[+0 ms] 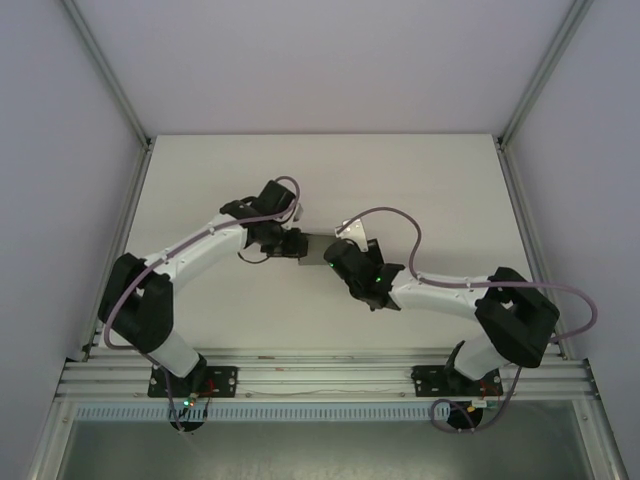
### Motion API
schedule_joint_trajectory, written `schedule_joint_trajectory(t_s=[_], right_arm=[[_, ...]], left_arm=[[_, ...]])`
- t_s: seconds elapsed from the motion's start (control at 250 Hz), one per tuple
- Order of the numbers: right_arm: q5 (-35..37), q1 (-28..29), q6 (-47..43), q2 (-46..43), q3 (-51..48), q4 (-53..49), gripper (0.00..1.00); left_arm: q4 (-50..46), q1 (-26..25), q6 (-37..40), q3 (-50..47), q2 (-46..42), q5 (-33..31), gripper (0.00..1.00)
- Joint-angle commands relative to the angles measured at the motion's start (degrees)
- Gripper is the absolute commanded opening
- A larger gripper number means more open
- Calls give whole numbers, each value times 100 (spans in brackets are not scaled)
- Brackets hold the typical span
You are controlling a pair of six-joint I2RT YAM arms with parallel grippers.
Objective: Assemble paper box
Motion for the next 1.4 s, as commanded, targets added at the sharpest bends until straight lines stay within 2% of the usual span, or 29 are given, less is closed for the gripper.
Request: schedule_joint_trajectory(t_s=[0.0,0.096,0.156,0.236,0.308,0.448,0.592,0.744,0.919,1.107,1.267,1.347,1.395], right_arm=[[-426,61,-201,139,-149,-475,0],[-440,63,-201,183,-121,-467,0],[-430,61,-211,193,-104,-500,0],[-419,60,-225,183,-115,-477,0],[-421,65,-221,185,-95,-473,0],[-447,61,-174,217,-85,-442,0],[-455,61,-107,264,-28,-482,0],[-381,61,-13,255,-41,-477,0],[-398,61,98,277,-39,-544,0],[-467,65,367,257,-85,-591,0],[-786,65,374,-47,-171,-679,8],[-825,61,286,-357,-128,-850,23],[-854,53,254,-555,-86,-995,28]], left_arm=[[-228,-13,-190,-61,-470,-292,39],[-244,-12,-341,38,-825,-253,46],[-317,-3,-458,149,-958,-427,58],[-387,35,-597,302,-1015,-638,61],[-298,164,-769,355,-939,-734,74],[304,570,-1122,354,-545,-218,72],[917,612,-1285,322,-119,195,69],[1037,617,-1342,101,84,70,57],[1447,621,-1519,-569,-93,311,50],[2640,554,-1881,-1521,-287,570,40],[3208,524,-1957,-2045,-251,563,33],[3270,491,-1910,-2137,-272,497,30],[3270,448,-1866,-2175,-302,382,30]])
